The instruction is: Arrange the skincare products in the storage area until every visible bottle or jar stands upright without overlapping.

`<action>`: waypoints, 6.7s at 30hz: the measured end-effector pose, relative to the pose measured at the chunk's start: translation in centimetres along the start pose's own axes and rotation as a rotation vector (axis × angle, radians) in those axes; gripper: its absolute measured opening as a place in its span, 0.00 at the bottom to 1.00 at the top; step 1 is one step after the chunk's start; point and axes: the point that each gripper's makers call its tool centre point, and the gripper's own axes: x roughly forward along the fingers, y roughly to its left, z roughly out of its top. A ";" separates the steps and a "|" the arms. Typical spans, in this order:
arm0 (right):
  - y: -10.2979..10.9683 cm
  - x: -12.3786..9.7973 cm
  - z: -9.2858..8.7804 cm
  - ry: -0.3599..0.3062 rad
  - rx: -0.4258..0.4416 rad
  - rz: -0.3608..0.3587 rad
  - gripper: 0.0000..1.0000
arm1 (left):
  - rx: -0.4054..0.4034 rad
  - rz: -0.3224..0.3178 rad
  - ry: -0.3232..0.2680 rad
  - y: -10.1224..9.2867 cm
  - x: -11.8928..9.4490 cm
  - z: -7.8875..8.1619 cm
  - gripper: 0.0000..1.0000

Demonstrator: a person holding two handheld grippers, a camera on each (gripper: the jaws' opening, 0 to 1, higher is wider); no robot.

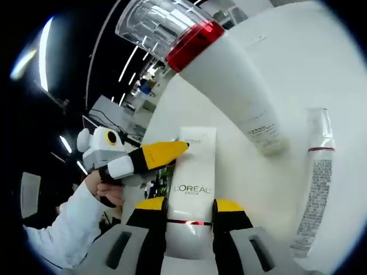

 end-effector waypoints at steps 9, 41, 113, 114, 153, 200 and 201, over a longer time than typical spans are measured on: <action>0.3 -0.7 0.9 -0.059 -0.176 -0.022 0.23 | -0.026 -0.044 -0.049 -1.0 -0.9 1.3 0.13; -0.2 0.1 1.0 -0.064 -0.795 -0.188 0.24 | 0.654 -0.194 -0.163 -9.8 -5.1 1.4 0.08; 0.3 -2.4 -0.7 -0.005 -1.023 -0.239 0.23 | 1.042 -0.272 -0.101 -12.8 -6.6 -3.5 0.10; 0.3 -2.4 -0.7 -0.004 -1.020 -0.240 0.23 | 1.045 -0.279 -0.099 -12.9 -6.6 -3.6 0.10; 6.8 -11.4 5.3 0.034 -1.305 -0.120 0.17 | 0.930 -0.028 0.184 -5.5 -2.5 -9.1 0.22; 8.7 -6.3 4.9 0.848 -1.715 0.188 0.00 | 0.862 0.026 0.167 -4.2 -0.6 -7.0 0.18; 8.6 -6.1 5.3 0.846 -1.711 0.182 0.00 | 0.857 0.027 0.162 -4.1 -0.5 -6.7 0.18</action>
